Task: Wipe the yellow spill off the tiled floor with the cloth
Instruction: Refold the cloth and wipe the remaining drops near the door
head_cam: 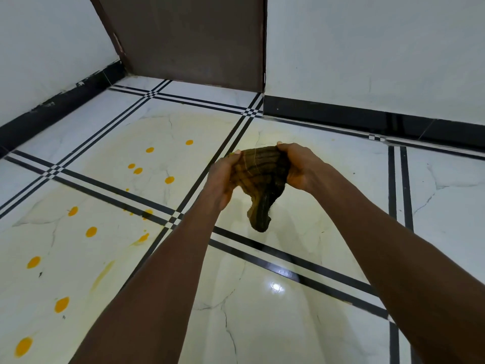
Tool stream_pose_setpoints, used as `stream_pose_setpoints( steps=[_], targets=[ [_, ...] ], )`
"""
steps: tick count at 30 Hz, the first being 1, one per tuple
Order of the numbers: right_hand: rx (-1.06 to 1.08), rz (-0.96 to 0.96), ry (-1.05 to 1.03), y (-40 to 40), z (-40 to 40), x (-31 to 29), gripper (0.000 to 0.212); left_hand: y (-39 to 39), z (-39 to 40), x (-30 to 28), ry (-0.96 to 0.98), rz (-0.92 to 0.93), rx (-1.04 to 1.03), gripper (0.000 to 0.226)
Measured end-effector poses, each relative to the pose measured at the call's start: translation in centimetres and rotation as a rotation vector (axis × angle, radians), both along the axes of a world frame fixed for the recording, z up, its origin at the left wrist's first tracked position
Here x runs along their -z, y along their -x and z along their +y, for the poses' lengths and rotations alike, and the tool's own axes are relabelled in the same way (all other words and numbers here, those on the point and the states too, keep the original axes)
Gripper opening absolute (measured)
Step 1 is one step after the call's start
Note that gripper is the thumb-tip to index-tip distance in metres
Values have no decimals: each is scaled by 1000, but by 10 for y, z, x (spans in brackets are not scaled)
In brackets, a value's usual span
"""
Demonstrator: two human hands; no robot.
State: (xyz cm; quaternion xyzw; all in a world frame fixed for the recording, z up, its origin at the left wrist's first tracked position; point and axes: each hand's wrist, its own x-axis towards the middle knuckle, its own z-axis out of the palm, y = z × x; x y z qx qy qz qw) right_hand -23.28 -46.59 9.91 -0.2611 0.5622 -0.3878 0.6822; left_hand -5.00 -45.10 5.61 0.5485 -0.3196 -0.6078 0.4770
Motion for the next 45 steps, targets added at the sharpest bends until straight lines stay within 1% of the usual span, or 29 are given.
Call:
stream_pose_setpoints(
  steps=[2, 4, 5, 8, 10, 11, 12, 14, 16, 18, 22, 24, 26, 29, 31, 33, 37, 38, 40, 41, 42, 44, 45],
  targets=[
    [-55, 196, 35, 7, -1, 1, 14, -7, -7, 0, 44, -116, -66, 40],
    [-67, 337, 57, 14, -2, 4, 15, -10, -10, -5, 69, -291, -87, 45],
    [-51, 364, 62, 17, -3, 5, 21, -10, -12, -7, 83, -341, -90, 48],
    [-28, 363, 105, 21, -3, 6, 38, -9, -15, -16, 150, -387, -63, 53],
    [-43, 323, 164, 24, -6, 6, 56, -10, -18, -21, 224, -485, -36, 47],
    [-67, 307, 200, 26, -8, 6, 61, -11, -20, -23, 253, -535, -31, 41],
    [-101, 307, 239, 28, -9, 4, 61, -13, -21, -26, 278, -565, -27, 35],
    [-187, 360, 318, 33, -12, 2, 51, -17, -24, -31, 313, -583, -11, 28],
    [-273, 458, 383, 37, -14, 0, 46, -22, -24, -36, 332, -585, 53, 32],
    [-336, 574, 435, 38, -15, -2, 46, -25, -22, -42, 327, -619, 145, 38],
    [-458, 903, 517, 31, -16, -8, 51, -26, -23, -47, 315, -845, 264, 50],
    [-507, 1011, 526, 27, -17, -9, 53, -25, -23, -47, 317, -918, 287, 51],
    [-516, 1076, 530, 24, -17, -8, 51, -24, -24, -45, 326, -980, 301, 52],
    [-497, 1121, 542, 24, -18, -5, 42, -22, -25, -43, 332, -1092, 319, 53],
    [-498, 1135, 555, 23, -19, -2, 38, -22, -26, -40, 331, -1132, 326, 54],
    [-515, 1155, 556, 21, -19, 2, 35, -22, -25, -37, 344, -1162, 316, 50],
    [-489, 1165, 587, 25, -25, 1, 31, -26, -28, -42, 394, -1146, 227, 22],
    [-476, 1150, 614, 26, -26, -6, 29, -30, -26, -47, 403, -1154, 209, 20],
    [-474, 1085, 674, 29, -26, -26, 26, -37, -20, -60, 430, -1156, 177, 22],
    [-471, 1027, 681, 30, -23, -37, 24, -40, -15, -71, 419, -1086, 148, 21],
    [-460, 936, 649, 33, -18, -56, 23, -41, -9, -91, 382, -958, 112, 20],
    [-412, 678, 552, 38, -8, -92, 24, -40, 2, -130, 315, -655, 79, 24],
    [-392, 557, 517, 39, -2, -113, 25, -38, 5, -151, 309, -550, 81, 27]
  ],
)
